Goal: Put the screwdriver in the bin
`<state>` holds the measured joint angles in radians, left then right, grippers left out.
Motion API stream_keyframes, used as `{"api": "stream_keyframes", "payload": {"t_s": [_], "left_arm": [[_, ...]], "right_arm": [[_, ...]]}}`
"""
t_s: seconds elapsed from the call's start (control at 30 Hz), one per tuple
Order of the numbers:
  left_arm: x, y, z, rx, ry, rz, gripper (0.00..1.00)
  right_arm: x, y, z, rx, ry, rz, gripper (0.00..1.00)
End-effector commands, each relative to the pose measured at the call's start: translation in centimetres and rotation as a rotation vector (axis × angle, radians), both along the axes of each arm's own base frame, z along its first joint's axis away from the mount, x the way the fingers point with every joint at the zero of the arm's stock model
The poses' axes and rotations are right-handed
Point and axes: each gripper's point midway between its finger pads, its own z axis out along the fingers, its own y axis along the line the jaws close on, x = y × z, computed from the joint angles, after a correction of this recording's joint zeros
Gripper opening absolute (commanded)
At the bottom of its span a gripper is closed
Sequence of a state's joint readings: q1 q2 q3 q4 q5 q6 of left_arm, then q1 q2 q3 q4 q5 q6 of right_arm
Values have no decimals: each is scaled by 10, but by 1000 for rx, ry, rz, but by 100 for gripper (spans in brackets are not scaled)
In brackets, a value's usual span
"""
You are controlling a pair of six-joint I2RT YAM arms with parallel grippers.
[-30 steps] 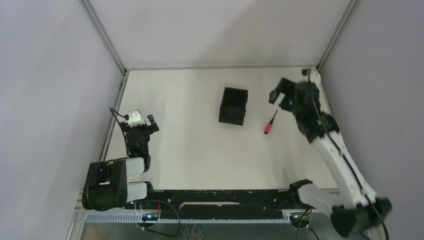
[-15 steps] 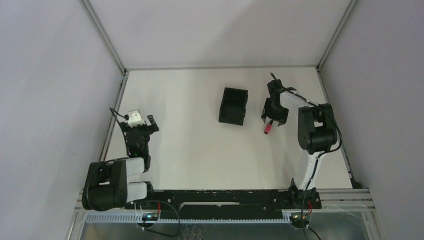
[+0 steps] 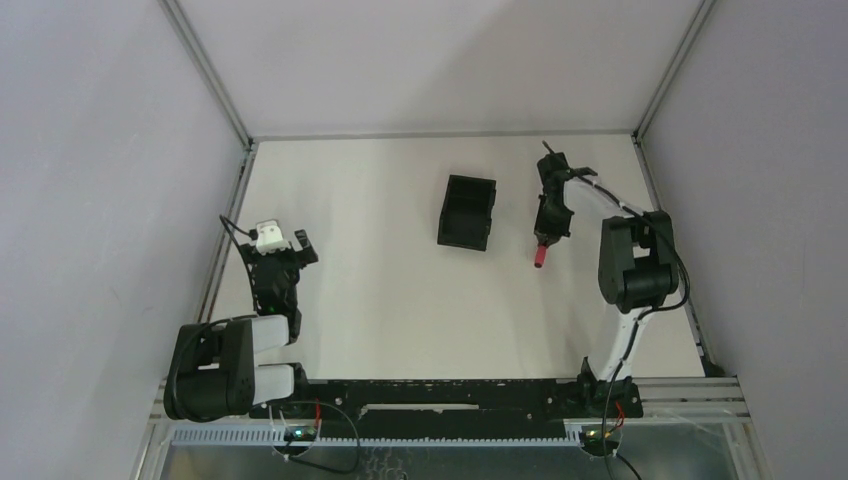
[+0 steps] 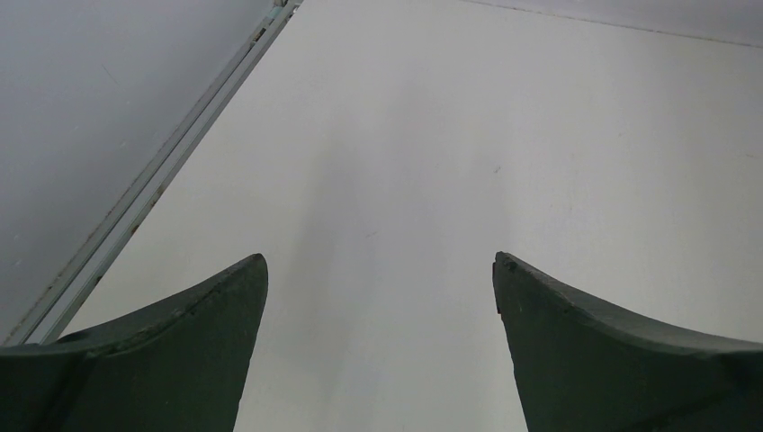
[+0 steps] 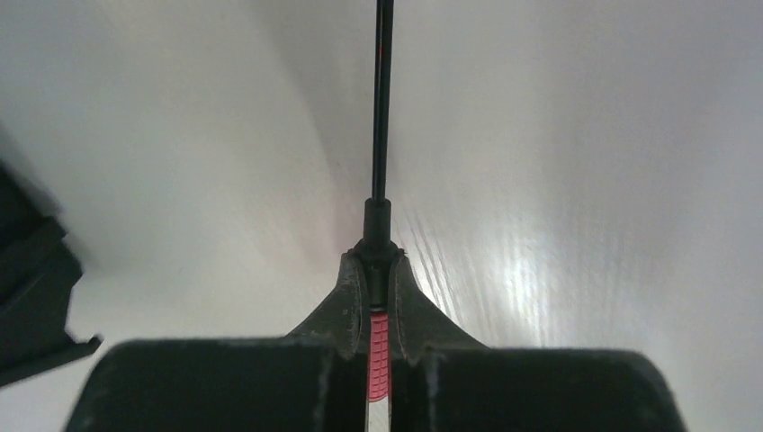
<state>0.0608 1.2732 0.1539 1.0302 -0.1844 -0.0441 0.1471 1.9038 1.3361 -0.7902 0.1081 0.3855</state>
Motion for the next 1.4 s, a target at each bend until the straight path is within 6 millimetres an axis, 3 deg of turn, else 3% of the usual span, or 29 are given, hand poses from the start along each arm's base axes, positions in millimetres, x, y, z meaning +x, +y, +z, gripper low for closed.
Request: {"api": "stream_keyframes", "payload": {"t_s": [0.0, 0.13, 0.27, 0.33, 0.53, 0.63, 0.8, 0.97, 1.17, 1.27, 1.37], "left_arm": [[10, 1, 27, 21, -78, 3, 100], [10, 1, 28, 21, -78, 4, 100], [11, 1, 28, 21, -79, 2, 100], [10, 1, 28, 21, -78, 1, 100], [10, 1, 28, 21, -80, 2, 100], [10, 1, 27, 21, -77, 2, 100], [10, 1, 28, 21, -79, 3, 100], [10, 1, 28, 21, -78, 2, 100], [10, 1, 28, 22, -78, 3, 100], [11, 1, 28, 21, -80, 3, 100], [10, 1, 28, 21, -79, 2, 100]], "right_arm": [[16, -18, 89, -57, -118, 17, 0], [19, -23, 118, -80, -127, -3, 0], [31, 4, 124, -14, -174, 17, 0], [41, 30, 131, 15, -219, 68, 0], [63, 147, 159, 30, -394, 436, 0], [69, 174, 161, 5, -419, 523, 0], [79, 186, 146, -2, -405, 585, 0], [82, 198, 117, -13, -367, 662, 0], [83, 190, 78, -72, -291, 639, 0], [84, 184, 64, -95, -268, 610, 10], [84, 184, 63, -89, -265, 598, 22]]}}
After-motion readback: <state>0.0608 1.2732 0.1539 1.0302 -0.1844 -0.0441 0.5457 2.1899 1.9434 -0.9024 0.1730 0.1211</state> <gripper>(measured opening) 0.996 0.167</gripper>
